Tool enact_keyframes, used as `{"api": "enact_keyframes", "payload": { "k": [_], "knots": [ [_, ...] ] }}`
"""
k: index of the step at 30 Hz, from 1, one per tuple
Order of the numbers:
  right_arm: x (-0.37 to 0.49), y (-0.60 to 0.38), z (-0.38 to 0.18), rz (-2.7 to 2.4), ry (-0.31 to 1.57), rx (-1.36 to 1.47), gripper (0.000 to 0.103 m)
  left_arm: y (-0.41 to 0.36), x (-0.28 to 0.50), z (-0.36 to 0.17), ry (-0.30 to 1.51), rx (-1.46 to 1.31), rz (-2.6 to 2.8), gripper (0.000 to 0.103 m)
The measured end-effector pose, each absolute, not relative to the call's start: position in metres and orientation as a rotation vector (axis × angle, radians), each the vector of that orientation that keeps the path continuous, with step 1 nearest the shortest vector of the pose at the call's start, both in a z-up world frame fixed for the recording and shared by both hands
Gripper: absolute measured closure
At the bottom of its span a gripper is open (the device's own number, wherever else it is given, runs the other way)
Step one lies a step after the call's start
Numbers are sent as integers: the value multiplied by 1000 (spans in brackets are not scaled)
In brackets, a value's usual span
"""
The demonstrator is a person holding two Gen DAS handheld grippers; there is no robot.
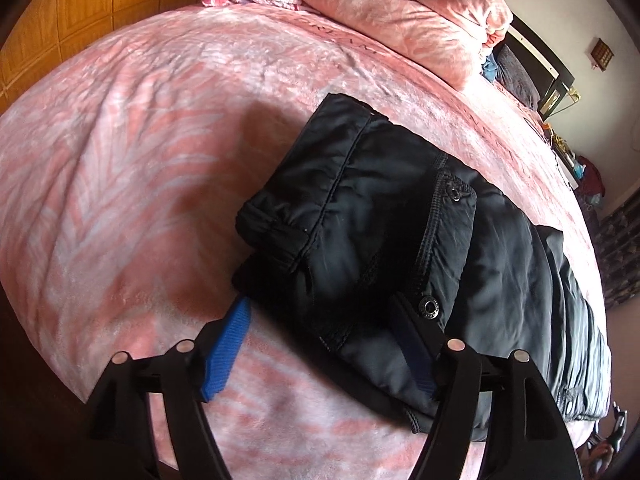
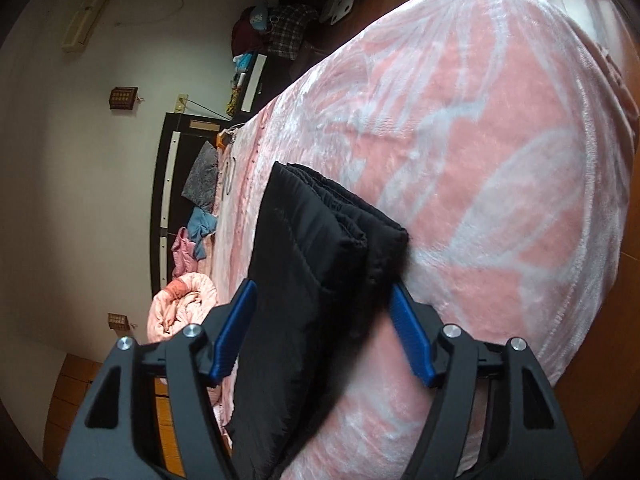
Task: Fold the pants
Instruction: 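Grasp the pants leg end with the right tool and lift it up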
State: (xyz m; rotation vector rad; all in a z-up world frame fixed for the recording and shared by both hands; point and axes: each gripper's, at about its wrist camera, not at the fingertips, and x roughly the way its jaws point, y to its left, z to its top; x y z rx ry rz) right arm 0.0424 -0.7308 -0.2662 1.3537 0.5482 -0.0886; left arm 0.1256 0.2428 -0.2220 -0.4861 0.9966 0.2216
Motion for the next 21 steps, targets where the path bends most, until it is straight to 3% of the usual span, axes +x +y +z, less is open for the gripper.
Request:
{"api": "enact_keyframes", "payload": {
  "k": [3, 6, 9, 16, 17, 19, 20, 21],
  "knots": [
    [48, -733, -265, -38, 481, 1352, 35, 246, 126, -224, 988, -528, 222, 28],
    [51, -733, -270, -66, 492, 1313, 47, 248, 126, -227, 987, -561, 227, 26],
    [58, -727, -259, -29, 489, 1264, 32, 246, 126, -228, 976, -572, 236, 24],
    [89, -710, -253, -8, 575, 1147, 27, 246, 126, -230, 973, -583, 239, 22],
    [91, -709, -254, 0, 576, 1151, 30, 246, 126, -230, 972, -585, 239, 22],
    [92, -713, -260, -12, 562, 1200, 56, 246, 126, -231, 974, -587, 239, 22],
    [90, -718, -269, -12, 546, 1268, 74, 246, 126, -230, 975, -587, 239, 22],
    [88, -722, -276, -2, 541, 1305, 79, 246, 126, -230, 974, -584, 240, 22]
  ]
}}
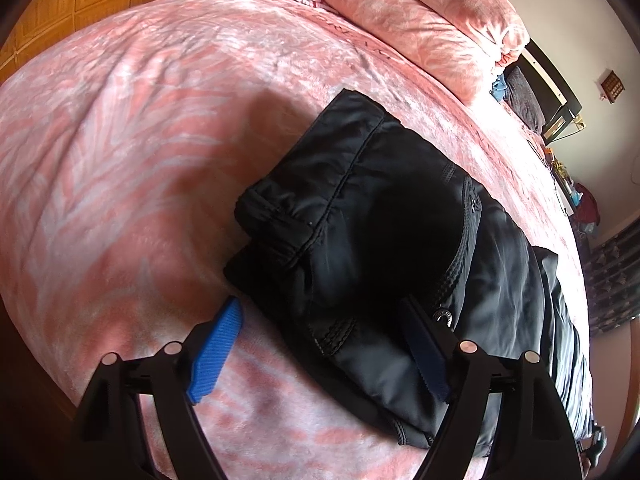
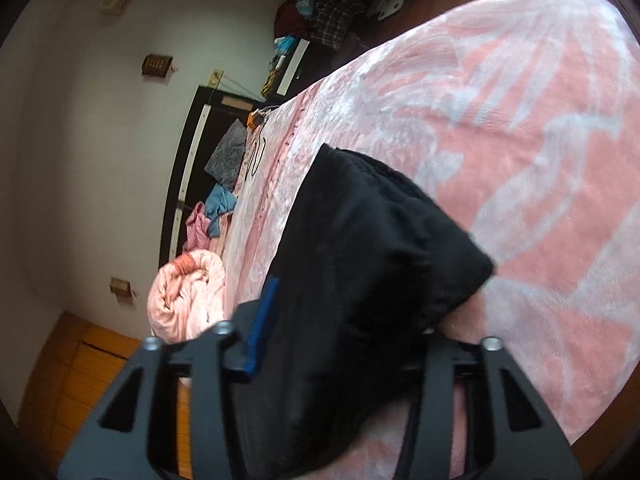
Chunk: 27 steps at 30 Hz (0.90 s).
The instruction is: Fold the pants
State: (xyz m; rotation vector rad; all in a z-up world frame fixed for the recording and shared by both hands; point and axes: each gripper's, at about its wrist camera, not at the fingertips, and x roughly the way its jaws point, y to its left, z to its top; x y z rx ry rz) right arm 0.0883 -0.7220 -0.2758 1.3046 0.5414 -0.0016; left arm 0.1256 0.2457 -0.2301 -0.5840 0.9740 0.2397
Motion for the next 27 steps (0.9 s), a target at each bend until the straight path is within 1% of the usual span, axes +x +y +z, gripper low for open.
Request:
{"api": "enact_keyframes", "payload": {
  "k": [3, 7, 10, 18, 27],
  "knots": [
    [87, -723, -281, 6, 551, 1305, 86, 246, 126, -231, 976, -583, 240, 22],
    [86, -722, -276, 0, 541, 1321, 89, 245, 127, -232, 981, -573, 249, 22],
    [84, -717, -261, -28, 528, 1290, 90, 242, 128, -231, 986, -551, 258, 22],
    [91, -689, -188, -117, 546, 1047, 90, 242, 126, -230, 980, -551, 254, 22],
    [98, -634, -111, -155, 540, 779, 90, 246, 121, -231, 967, -581, 230, 22]
  ]
}}
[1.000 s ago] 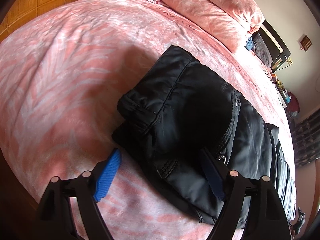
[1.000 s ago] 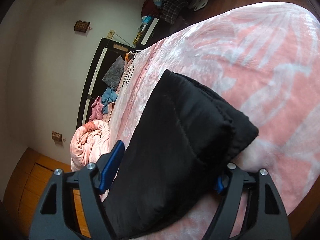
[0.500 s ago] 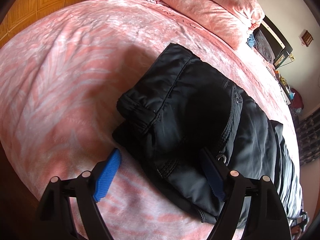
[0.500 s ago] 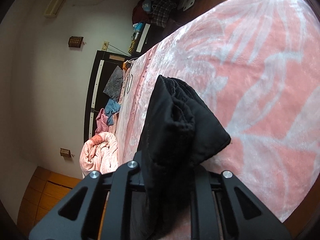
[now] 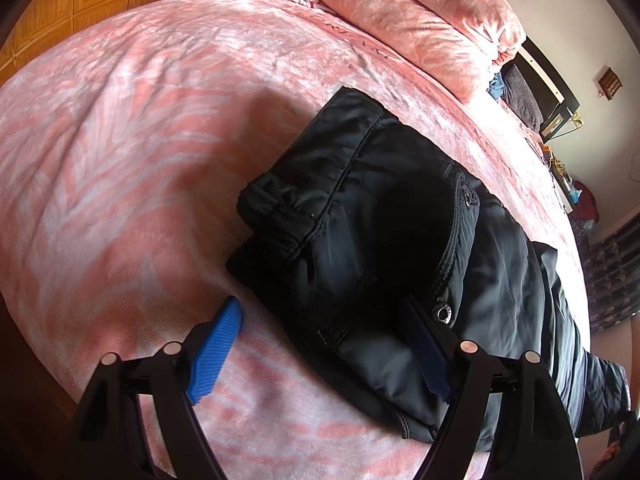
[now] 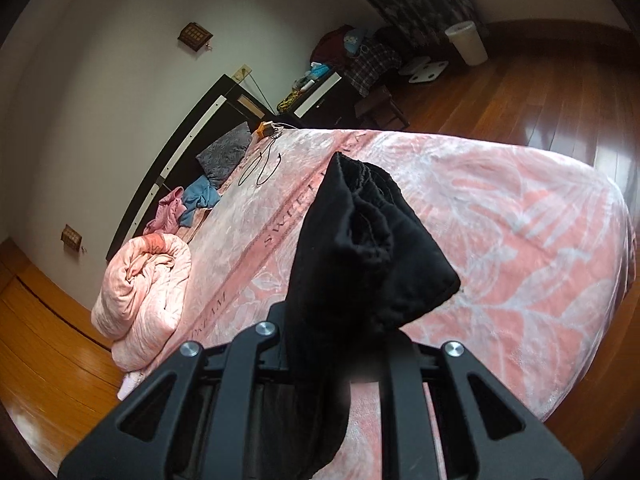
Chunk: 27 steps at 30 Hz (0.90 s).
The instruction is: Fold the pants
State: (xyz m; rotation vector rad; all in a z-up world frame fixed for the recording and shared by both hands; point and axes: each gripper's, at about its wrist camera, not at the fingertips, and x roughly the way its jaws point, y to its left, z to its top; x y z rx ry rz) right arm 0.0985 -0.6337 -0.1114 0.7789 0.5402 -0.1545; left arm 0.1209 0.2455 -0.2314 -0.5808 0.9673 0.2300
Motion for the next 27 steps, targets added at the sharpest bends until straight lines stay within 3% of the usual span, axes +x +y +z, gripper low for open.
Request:
{"api": "enact_keyframes", "payload": {
  "k": [11, 27],
  "knots": [
    [109, -561, -50, -152, 524, 545, 90, 248, 118, -232, 958, -604, 196, 22],
    [105, -514, -21, -130, 477, 413, 90, 248, 117, -233, 958, -612, 188, 21]
  ]
}}
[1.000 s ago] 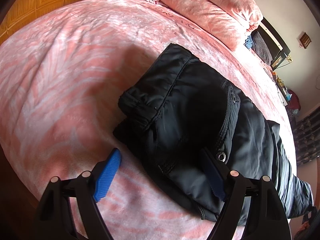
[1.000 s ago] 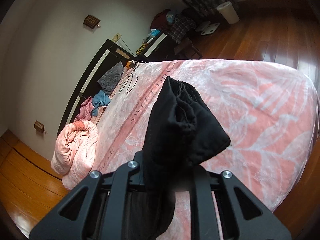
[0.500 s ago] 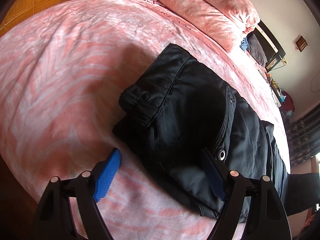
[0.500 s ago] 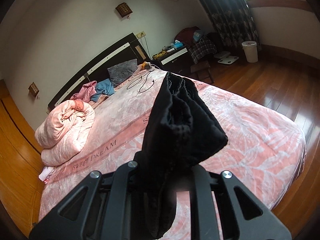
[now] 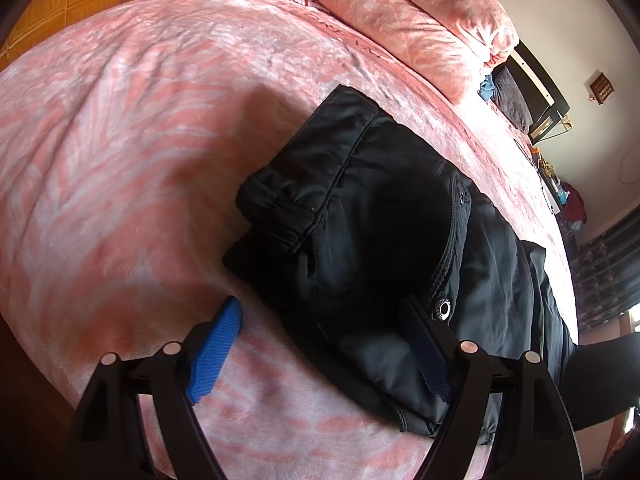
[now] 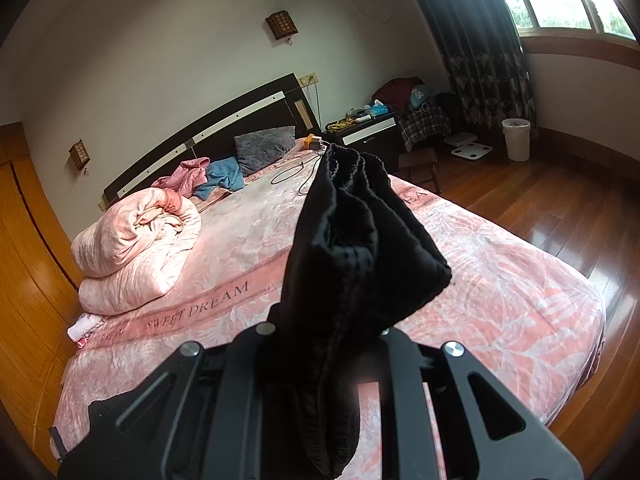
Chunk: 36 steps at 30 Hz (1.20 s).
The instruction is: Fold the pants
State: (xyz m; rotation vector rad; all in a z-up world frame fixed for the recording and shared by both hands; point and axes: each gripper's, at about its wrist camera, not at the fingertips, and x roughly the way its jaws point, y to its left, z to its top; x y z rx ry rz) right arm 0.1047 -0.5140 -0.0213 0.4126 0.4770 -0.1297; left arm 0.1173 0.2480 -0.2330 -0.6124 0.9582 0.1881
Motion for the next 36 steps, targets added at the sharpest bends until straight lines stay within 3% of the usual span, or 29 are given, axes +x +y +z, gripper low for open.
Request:
{"api": "enact_keyframes", "payload": {
  "k": [36],
  "knots": [
    [112, -457, -3, -55, 406, 170, 91, 244, 129, -236, 991, -566, 214, 18]
  ]
}}
